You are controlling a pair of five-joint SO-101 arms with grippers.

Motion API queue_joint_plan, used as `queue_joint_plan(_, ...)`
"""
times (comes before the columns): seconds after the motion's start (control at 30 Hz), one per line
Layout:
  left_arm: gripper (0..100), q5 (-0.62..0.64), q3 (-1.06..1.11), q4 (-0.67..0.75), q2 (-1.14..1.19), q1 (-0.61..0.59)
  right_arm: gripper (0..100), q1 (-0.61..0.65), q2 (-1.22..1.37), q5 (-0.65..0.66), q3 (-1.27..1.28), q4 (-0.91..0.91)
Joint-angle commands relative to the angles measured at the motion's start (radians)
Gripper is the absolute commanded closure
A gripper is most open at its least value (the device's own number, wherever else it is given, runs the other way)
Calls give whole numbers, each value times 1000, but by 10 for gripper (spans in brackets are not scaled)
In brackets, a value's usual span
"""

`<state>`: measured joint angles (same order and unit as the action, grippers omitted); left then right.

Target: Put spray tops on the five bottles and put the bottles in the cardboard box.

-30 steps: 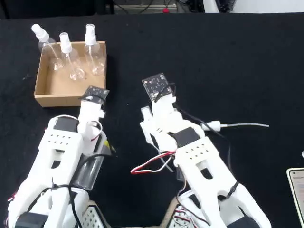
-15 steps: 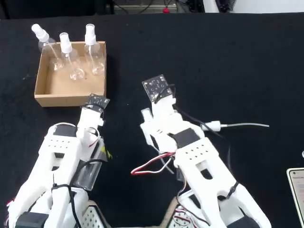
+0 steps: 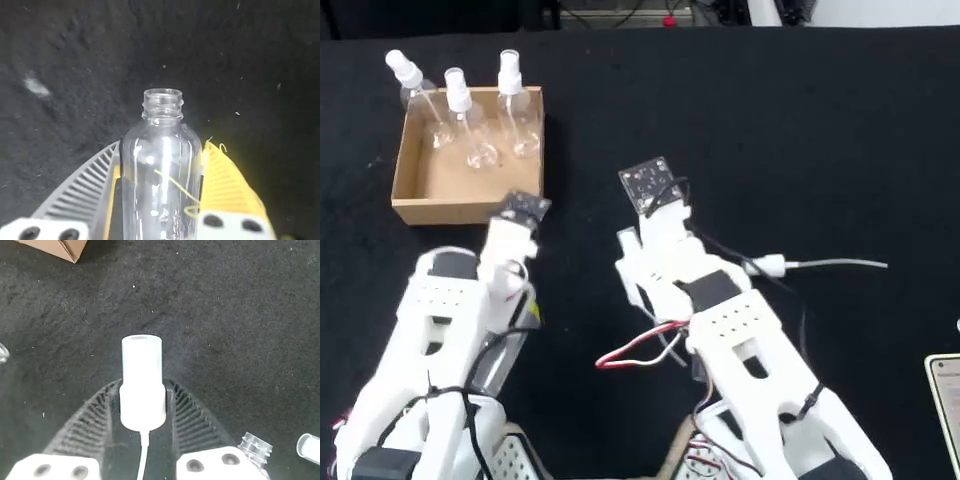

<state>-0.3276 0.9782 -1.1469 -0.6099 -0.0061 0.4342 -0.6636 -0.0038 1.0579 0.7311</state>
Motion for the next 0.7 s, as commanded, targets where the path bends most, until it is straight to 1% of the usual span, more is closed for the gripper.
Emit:
queue_joint_plan(0.0,920,-11,-246,-138,-17,-10,987,-26,-36,-3,-13,-15)
queue_joint_plan(0.07,920,-6,-282,-153,-46,-10,987,-26,-38,-3,-15,-15)
queue_joint_plan(0.13,920,-3,-275,-129,-106,-10,987,-28,-38,-5,-33,0)
queue_joint_plan(0.2,920,-3,-239,-89,-189,-10,987,-28,-38,-6,-73,57)
queue_joint_plan(0.33,920,-3,-79,23,-419,-10,987,-28,-38,-6,-174,173)
queue_joint_plan(0.43,919,-3,101,167,-614,-10,987,-28,-38,-6,-246,224)
queue_joint_plan(0.5,917,-2,193,232,-743,-5,987,-28,-38,-6,-297,258)
queue_joint_plan(0.57,917,18,240,244,-850,1,987,-28,-38,-5,-361,307)
queue_joint_plan(0.67,916,112,285,249,-974,2,987,-28,-38,0,-487,407)
